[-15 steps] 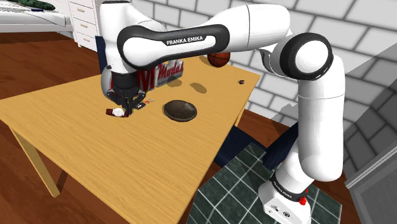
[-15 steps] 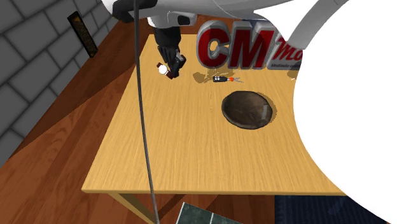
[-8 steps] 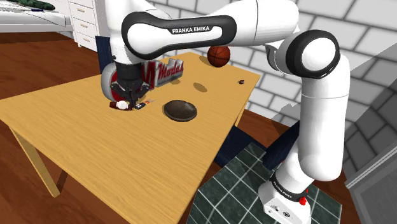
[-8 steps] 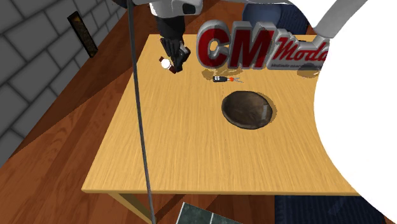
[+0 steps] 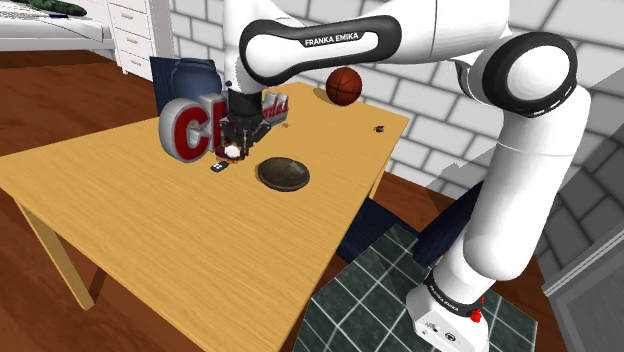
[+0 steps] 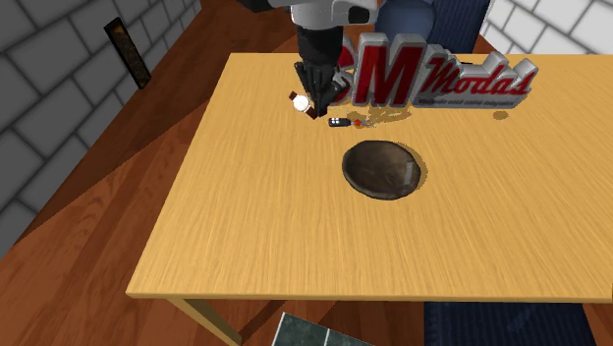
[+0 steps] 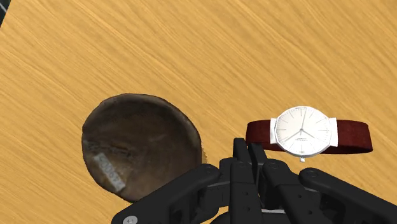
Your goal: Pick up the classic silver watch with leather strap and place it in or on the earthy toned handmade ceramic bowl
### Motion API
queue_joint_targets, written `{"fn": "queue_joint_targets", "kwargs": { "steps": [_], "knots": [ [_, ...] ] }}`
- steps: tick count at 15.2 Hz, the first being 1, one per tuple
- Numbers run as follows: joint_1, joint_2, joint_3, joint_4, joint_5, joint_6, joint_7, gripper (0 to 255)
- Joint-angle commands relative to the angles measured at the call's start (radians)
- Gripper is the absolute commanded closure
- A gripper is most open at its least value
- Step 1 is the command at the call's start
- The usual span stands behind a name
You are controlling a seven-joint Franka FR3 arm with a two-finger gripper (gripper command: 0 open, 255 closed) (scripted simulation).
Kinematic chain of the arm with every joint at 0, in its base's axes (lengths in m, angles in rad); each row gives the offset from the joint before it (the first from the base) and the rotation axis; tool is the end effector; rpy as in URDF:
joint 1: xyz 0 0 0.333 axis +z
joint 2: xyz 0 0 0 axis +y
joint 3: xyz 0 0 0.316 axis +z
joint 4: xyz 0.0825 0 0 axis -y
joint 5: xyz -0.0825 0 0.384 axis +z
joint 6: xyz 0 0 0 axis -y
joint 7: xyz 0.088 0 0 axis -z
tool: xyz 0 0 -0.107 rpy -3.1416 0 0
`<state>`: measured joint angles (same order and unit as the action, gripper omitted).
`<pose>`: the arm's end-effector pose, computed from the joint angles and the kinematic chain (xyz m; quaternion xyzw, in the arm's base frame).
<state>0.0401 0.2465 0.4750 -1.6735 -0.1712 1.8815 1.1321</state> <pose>0.5630 0.2773 0.4705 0.9586 -0.2837 0.0154 0.0207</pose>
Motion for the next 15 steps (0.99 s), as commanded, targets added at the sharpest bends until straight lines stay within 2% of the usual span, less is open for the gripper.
{"fn": "queue_joint_targets", "kwargs": {
  "steps": [1,12,15],
  "knots": [
    [-0.040,-0.037,-0.014,-0.045,0.020,0.017,-0.056,255],
    [-0.211,-0.183,-0.122,-0.199,0.094,0.059,-0.349,255],
    [-0.211,-0.175,-0.122,-0.230,0.089,0.097,-0.344,255]
  ]
}}
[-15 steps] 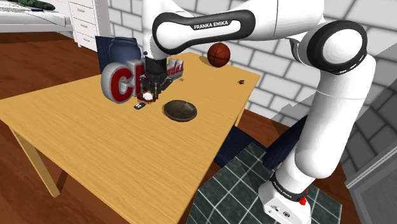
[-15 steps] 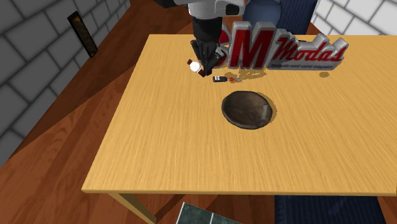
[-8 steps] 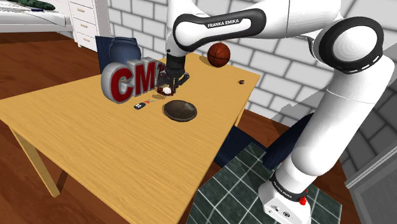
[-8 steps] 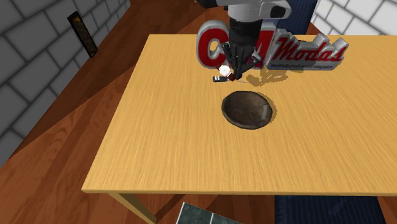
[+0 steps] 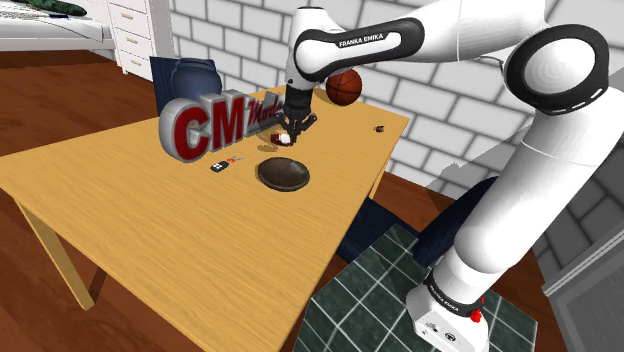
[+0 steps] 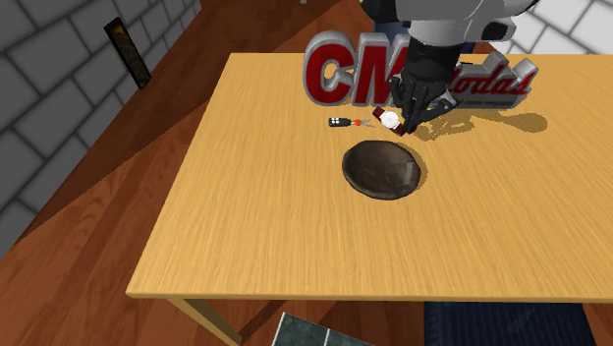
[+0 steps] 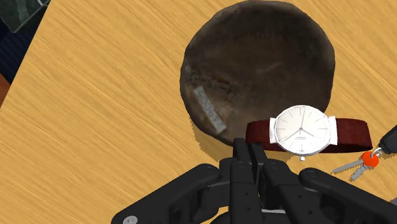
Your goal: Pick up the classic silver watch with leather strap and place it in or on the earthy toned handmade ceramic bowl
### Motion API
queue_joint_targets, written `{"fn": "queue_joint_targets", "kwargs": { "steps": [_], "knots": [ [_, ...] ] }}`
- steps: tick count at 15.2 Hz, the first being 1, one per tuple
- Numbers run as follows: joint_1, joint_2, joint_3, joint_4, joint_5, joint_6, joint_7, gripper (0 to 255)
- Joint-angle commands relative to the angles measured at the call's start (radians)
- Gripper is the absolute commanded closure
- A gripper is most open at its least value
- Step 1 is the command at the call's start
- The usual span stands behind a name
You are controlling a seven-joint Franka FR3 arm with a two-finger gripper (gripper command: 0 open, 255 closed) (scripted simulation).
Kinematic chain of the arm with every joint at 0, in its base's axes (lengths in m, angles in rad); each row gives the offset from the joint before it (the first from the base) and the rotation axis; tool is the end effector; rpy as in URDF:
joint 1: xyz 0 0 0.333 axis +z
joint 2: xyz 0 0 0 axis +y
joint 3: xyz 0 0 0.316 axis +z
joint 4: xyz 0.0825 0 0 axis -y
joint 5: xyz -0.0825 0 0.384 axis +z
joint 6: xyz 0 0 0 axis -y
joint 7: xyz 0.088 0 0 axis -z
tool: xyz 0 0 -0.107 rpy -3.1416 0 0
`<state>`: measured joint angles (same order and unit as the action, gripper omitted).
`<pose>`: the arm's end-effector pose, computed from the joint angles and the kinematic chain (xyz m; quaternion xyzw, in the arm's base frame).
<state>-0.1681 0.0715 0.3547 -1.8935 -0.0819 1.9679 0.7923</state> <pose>0.5705 0.0985 0.4668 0.9586 -0.2836 0.0153 0.0206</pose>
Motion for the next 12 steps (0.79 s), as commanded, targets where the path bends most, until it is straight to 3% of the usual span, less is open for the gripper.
{"fn": "queue_joint_targets", "kwargs": {
  "steps": [1,12],
  "knots": [
    [-0.002,0.004,-0.002,-0.020,-0.002,0.023,-0.003,255],
    [0.001,0.055,-0.005,-0.111,-0.029,0.161,0.020,255]
  ]
}}
